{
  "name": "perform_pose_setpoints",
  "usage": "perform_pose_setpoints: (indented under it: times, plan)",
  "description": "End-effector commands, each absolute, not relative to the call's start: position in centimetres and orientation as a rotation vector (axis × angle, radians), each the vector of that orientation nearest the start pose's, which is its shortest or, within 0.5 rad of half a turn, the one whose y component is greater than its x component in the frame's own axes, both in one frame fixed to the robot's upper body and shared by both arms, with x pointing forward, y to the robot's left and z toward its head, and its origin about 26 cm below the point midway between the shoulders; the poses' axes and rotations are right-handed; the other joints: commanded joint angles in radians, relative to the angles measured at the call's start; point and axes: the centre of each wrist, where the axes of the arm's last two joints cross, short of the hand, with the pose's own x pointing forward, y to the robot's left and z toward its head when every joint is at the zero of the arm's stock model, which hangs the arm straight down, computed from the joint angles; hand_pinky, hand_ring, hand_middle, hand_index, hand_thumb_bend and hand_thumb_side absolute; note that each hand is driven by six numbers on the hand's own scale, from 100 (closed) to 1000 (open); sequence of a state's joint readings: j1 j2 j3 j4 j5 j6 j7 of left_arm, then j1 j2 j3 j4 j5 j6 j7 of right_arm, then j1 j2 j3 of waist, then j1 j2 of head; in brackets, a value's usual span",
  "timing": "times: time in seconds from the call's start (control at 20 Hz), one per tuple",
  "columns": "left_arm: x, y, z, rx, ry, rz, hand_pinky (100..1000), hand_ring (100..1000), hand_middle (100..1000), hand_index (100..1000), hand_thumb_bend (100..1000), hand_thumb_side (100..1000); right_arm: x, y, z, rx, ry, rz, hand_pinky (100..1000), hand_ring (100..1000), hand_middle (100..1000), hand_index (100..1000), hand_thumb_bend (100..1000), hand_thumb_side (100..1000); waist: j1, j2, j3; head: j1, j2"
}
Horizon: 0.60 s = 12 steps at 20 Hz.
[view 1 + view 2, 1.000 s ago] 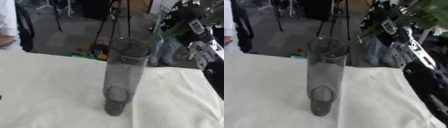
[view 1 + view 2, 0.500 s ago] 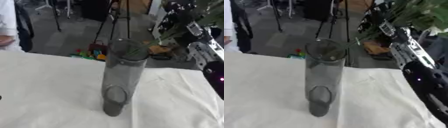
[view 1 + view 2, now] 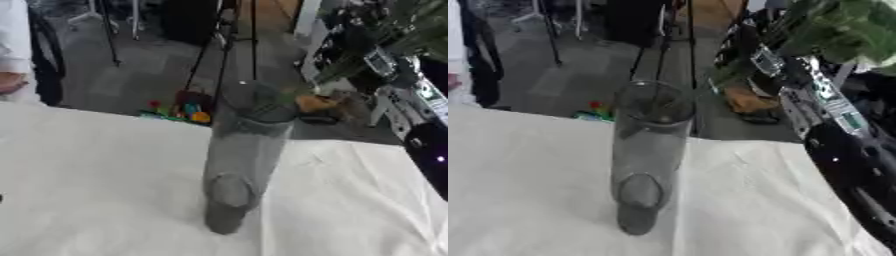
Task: Arrange flowers into the vase.
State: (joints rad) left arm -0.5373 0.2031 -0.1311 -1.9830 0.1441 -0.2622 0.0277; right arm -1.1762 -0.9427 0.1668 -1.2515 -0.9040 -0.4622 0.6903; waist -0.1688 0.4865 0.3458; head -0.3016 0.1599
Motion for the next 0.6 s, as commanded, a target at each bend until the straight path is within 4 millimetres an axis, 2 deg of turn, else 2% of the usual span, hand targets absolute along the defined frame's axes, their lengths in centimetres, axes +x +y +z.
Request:
perform_pose_setpoints:
  times: [0.05, 0.6]
  plan:
    - [30.87, 18.62, 25.39, 0.433, 3.474, 0.429, 721, 665, 892, 931, 282, 1000, 37.66, -36.05, 45.99, -0.233, 2.695, -1.528, 100, 100, 100, 100, 116, 281, 0.003, -0.038, -0.003, -0.002, -0.02]
    - [30.88, 18.76, 25.34, 0.423, 3.479, 0.428, 722, 666, 891, 931, 287, 1000, 37.38, -36.77, 46.25, -0.204, 2.697, -1.504, 100, 100, 100, 100, 116, 281, -0.005, -0.048, -0.009, -0.001, -0.023]
